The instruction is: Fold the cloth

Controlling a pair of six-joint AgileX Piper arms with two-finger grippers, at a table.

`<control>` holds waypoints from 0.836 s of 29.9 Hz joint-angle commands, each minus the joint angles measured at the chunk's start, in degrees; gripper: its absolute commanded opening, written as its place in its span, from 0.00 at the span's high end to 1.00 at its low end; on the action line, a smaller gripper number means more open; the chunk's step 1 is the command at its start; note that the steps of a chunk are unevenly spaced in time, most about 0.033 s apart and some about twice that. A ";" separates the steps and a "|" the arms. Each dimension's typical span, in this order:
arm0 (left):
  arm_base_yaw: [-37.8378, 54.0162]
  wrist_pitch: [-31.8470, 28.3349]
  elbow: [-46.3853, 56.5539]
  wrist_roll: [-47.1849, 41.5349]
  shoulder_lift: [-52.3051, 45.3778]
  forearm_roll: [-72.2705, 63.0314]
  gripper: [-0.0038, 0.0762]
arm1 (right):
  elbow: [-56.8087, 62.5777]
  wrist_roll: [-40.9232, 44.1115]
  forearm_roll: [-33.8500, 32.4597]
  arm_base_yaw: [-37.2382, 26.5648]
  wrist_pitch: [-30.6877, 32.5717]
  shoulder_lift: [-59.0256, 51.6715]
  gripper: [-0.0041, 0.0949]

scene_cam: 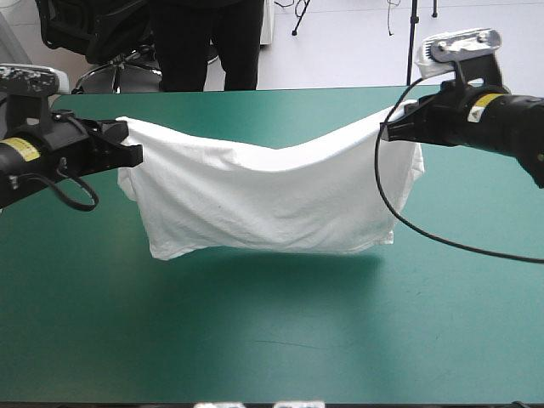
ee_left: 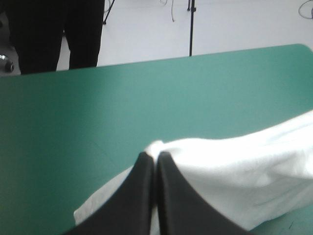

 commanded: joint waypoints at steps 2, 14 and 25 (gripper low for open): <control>-0.05 -1.75 -2.88 0.91 -3.52 -3.80 0.96 | -1.78 -0.69 0.40 -0.05 -3.26 -6.06 0.98; -0.05 -4.93 -3.50 0.91 -0.51 -4.91 0.96 | -1.67 -0.69 -1.77 -0.05 -7.60 -5.59 0.98; -0.05 -15.67 -14.25 0.80 16.90 -3.73 0.96 | -9.82 -0.30 -4.14 -4.53 -14.88 11.54 0.98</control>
